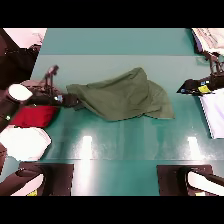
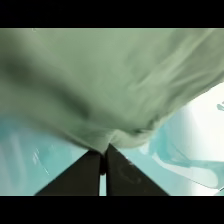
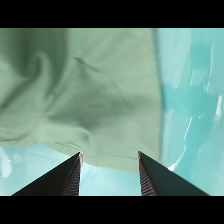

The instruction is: Fold the shirts.

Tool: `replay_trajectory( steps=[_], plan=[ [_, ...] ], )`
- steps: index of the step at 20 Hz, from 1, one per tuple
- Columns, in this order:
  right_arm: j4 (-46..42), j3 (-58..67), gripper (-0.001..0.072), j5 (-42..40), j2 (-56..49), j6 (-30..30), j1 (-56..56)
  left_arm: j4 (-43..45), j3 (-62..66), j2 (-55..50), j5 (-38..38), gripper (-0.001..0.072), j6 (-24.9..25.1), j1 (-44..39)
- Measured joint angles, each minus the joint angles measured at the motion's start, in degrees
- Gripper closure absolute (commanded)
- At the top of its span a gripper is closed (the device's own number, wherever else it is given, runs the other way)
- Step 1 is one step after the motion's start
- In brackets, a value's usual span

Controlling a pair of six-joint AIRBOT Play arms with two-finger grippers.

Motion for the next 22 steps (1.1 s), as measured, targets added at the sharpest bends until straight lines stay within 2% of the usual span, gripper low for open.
replay_trajectory(
  steps=[3,4,9,10,15,22],
  plan=[
    [1.46,0.0,0.029,1.38,-3.1,-1.01,-3.89,1.53,4.96,0.66,-2.89,0.0682,-0.02,0.0],
    [2.32,0.02,0.0232,1.49,-4.37,-1.66,-4.81,2.19,5.79,0.76,-3.52,0.0682,-0.02,0.0],
    [9.53,0.48,0.0239,0.31,-13.68,-6.69,-8.9,5.42,7.63,1.01,-5.49,0.0681,-0.22,0.0],
    [10.91,1.33,0.0266,-0.22,-15.98,-7.78,-9.35,5.62,7.74,1.03,-5.62,0.0682,-0.24,0.0],
    [15.04,11.15,0.0265,0.09,-27.12,-10.6,-9.18,6.29,8.0,1.03,-5.97,0.0681,-0.39,0.0],
    [17.11,26.67,0.0265,7.21,-40.7,-11.43,-3.87,6.47,8.0,1.03,-6.01,0.0681,-1.49,0.0]
  ],
)
